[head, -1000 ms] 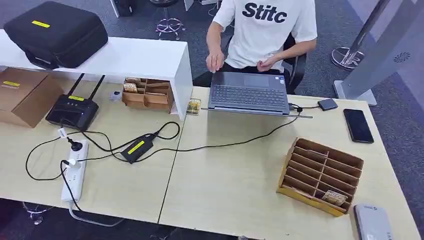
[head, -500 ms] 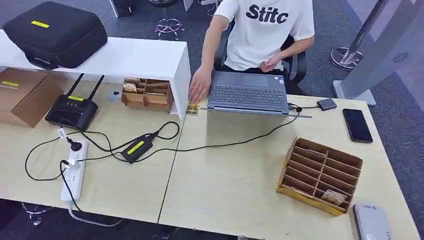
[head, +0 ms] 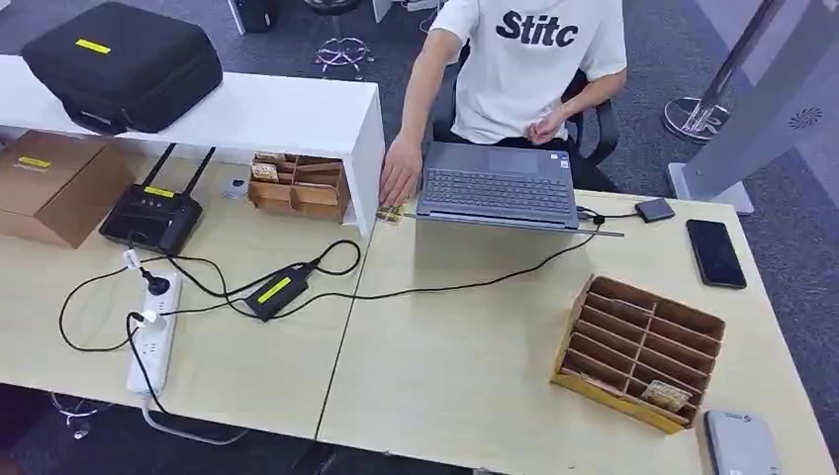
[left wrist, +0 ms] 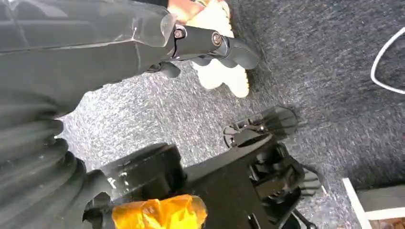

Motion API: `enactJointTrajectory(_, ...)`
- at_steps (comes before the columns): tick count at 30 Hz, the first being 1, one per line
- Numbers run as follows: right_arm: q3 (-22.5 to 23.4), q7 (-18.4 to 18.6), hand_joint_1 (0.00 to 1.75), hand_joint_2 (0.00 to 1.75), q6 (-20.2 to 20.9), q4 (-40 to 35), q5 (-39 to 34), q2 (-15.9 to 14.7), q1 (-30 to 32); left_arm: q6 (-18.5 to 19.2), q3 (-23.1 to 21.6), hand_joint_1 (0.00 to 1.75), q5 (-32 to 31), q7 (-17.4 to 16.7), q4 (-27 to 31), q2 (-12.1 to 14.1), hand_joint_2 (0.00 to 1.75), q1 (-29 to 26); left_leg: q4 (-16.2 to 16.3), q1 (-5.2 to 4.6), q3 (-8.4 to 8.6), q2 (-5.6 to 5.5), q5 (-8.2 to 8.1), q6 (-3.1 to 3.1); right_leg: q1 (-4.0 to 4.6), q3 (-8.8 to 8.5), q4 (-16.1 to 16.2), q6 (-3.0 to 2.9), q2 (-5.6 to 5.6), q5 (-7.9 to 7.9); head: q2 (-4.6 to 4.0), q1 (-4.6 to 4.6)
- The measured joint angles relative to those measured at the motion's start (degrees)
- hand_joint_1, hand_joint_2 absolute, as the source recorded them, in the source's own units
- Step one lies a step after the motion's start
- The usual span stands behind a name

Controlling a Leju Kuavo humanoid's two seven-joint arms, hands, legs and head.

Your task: Pass the card to the sensor for recognition and then transmit it.

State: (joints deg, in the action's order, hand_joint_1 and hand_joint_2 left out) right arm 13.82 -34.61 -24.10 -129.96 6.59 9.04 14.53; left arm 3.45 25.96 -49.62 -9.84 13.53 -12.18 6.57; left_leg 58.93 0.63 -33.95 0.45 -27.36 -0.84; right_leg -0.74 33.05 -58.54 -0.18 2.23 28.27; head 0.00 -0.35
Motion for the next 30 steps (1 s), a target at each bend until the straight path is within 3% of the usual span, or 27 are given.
enactJointTrajectory(2,-8.0,3.0,0.00,1.75,3.1,0.7,-2.2,-2.3,-1.0,0.1,0.1,0.00,0.6,0.1,-0.1,0.3,1.75,-0.3,0.0,0.01,0.01,0.02,0.00,0.00,0.01,0.01,0.0,0.00,-0.02,0.00,0.00,-0.02)
enactJointTrajectory(5,-16.1,4.7,0.00,1.75,5.5,2.6,-2.8,-4.6,-2.4,0.1,0.3,0.00,0.9,0.4,-0.2,0.8,1.75,-0.8,0.0,0.00,0.00,0.05,-0.01,-0.01,0.00,0.09,0.0,0.00,-0.07,0.00,0.00,0.00)
enactJointTrajectory(9,-21.5,4.9,0.00,1.75,5.9,3.8,-2.8,-6.3,-3.2,0.1,0.6,0.00,1.1,0.5,-0.2,1.2,1.75,-1.3,0.0,0.00,-0.02,0.04,-0.05,-0.06,0.00,0.09,0.0,0.00,-0.07,0.01,0.00,0.00)
enactJointTrajectory(10,-22.0,4.9,0.00,0.00,6.0,4.0,-2.8,-6.5,-3.3,0.1,0.7,0.00,1.1,0.5,-0.2,1.3,1.75,-1.3,0.0,0.00,-0.02,0.04,-0.06,-0.06,0.00,0.09,0.0,0.00,-0.07,0.01,0.00,0.02)
enactJointTrajectory(11,-22.9,5.1,0.00,1.75,6.0,4.2,-2.8,-6.8,-3.4,0.1,0.7,0.00,1.1,0.5,-0.2,1.4,1.75,-1.3,0.0,0.00,-0.02,0.05,-0.06,-0.05,0.00,0.09,0.0,0.00,-0.08,0.01,0.00,0.00)
enactJointTrajectory(15,-25.5,6.0,0.00,1.75,5.9,5.3,-1.8,-7.2,-4.2,0.1,1.0,0.00,1.2,0.6,-0.2,1.6,1.75,-1.3,0.0,-0.01,-0.01,0.10,-0.07,-0.05,0.00,0.10,0.0,0.00,-0.14,0.01,0.00,0.00)
enactJointTrajectory(23,-29.7,5.8,0.00,1.75,0.8,6.9,5.5,-7.8,-5.9,0.1,1.0,0.00,0.6,0.0,-0.2,1.9,1.75,-1.2,0.0,0.00,0.00,0.18,-0.07,-0.05,0.00,0.10,0.0,0.00,-0.21,0.00,0.00,0.00)
enactJointTrajectory(27,-33.4,8.4,0.00,1.75,1.3,9.1,6.8,-8.7,-9.1,0.2,1.0,0.00,0.0,-0.6,-0.2,2.0,1.75,-0.9,0.0,0.00,0.03,0.25,-0.07,-0.06,0.00,0.11,0.0,-0.05,-0.28,-0.03,0.00,0.00)
enactJointTrajectory(30,-36.0,11.4,0.00,1.75,-0.1,11.8,14.2,-9.3,-12.3,0.7,1.0,0.00,-1.2,-1.7,-0.2,2.0,1.75,-0.5,0.0,0.00,0.03,0.29,-0.06,-0.06,0.00,0.11,0.0,-0.05,-0.30,-0.05,0.00,0.00)
